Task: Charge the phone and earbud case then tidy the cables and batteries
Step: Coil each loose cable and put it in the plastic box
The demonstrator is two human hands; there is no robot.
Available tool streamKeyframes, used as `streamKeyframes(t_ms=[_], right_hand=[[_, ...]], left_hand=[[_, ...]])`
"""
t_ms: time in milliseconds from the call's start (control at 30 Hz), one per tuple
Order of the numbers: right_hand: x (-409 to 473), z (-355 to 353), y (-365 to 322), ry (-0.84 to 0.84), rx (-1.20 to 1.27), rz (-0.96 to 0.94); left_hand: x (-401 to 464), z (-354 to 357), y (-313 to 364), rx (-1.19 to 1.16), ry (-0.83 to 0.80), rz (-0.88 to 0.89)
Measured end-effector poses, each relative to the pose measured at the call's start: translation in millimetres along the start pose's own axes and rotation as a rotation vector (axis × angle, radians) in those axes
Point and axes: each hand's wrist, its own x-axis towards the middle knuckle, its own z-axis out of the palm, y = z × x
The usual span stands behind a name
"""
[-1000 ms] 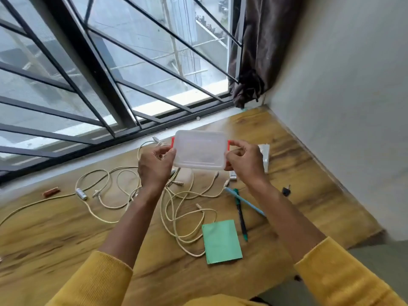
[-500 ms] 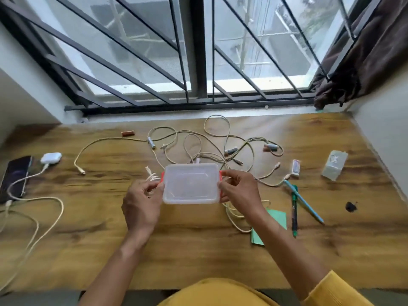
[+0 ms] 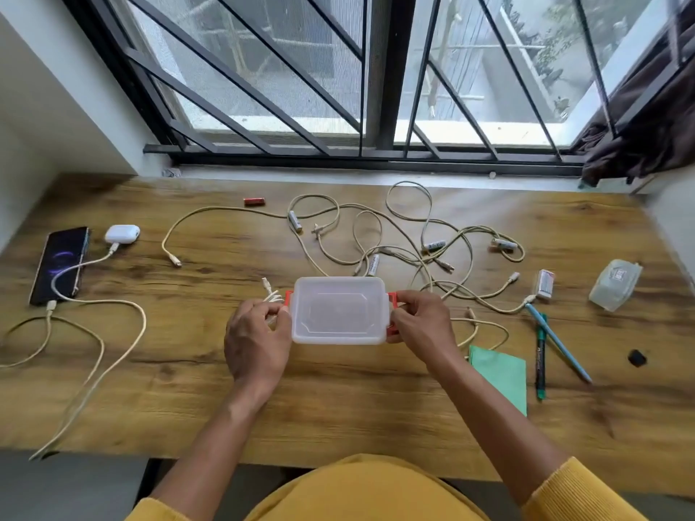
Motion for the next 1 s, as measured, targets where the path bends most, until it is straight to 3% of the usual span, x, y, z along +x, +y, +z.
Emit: streamKeyframes(t_ms=[200, 300, 433, 500, 600, 700, 767, 1000], right_hand=[[1, 1, 8, 0.038, -0.052, 0.059], [1, 4, 11, 0.111, -0.233, -0.007], [-5, 6, 4, 0.251, -0.739, -0.255], [-8, 8, -2, 0.282, -0.836, -0.427], [-8, 10, -12, 0.1, -0.847, -0.593], [-1, 15, -22, -0.226, -1.045, -0.574], [7, 23, -22, -0.349, -1.151, -0.556], [17, 34, -21, -0.356, -1.134, -0.58]], left_hand=[[6, 2, -7, 0.016, -0.069, -0.065], [9, 0, -5, 0.041, -0.079, -0.056], [14, -4, -5, 0.059, -0.095, -0.067], [16, -7, -6, 0.065, -0.101, -0.057], [20, -11, -4, 0.06, -0.08, -0.024], [24, -16, 1, 0.058, -0.043, 0.026], [28, -19, 5, 0.047, -0.024, 0.063], [34, -23, 12, -0.029, 0.019, 0.108]])
